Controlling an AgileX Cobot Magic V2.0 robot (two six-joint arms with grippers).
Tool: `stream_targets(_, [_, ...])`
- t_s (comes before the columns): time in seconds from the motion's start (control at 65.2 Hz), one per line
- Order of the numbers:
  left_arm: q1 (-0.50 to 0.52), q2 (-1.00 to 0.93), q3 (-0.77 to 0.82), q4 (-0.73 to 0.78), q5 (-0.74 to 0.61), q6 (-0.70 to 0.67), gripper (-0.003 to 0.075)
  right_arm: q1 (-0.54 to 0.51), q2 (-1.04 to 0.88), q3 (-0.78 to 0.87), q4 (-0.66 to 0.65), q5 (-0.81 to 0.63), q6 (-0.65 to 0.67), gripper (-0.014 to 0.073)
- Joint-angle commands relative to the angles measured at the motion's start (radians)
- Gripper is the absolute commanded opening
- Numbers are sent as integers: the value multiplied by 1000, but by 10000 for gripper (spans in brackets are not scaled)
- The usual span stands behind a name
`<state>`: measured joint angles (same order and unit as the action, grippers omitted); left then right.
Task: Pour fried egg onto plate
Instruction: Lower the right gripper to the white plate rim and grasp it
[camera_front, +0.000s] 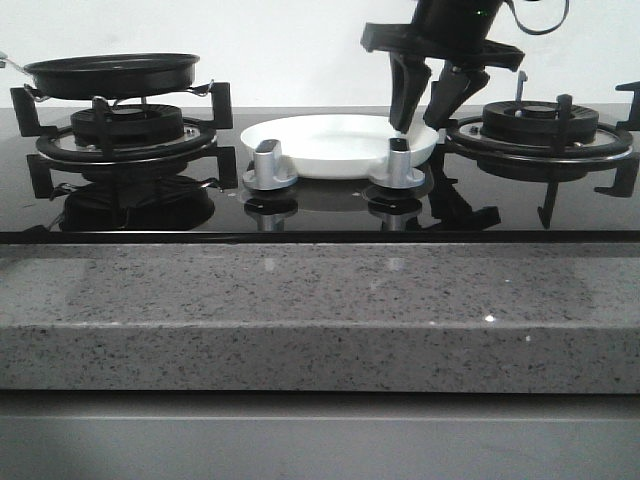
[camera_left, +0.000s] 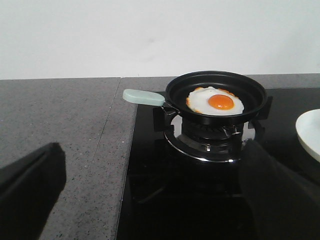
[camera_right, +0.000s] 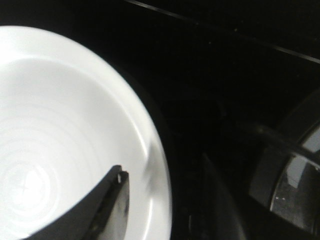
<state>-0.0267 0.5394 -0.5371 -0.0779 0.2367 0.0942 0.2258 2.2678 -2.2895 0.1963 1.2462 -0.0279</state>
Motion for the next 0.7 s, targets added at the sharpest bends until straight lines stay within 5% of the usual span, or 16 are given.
stream_targets(0.0, [-5,9,-29,0,-83,-9,692,-4,-47,-30,30,87,-10,358])
stream_targets(0.153, [-5,9,-29,0,-83,-9,692,-4,-39,-30,39,87,-10,309])
stream_targets(0.444, [-5,9,-29,0,-83,-9,692,-4,-43,-30,38,87,-10,-64])
stream_targets(0.69, [-5,9,-29,0,-83,-9,692,-22,-85,-30,39,89,-10,-60])
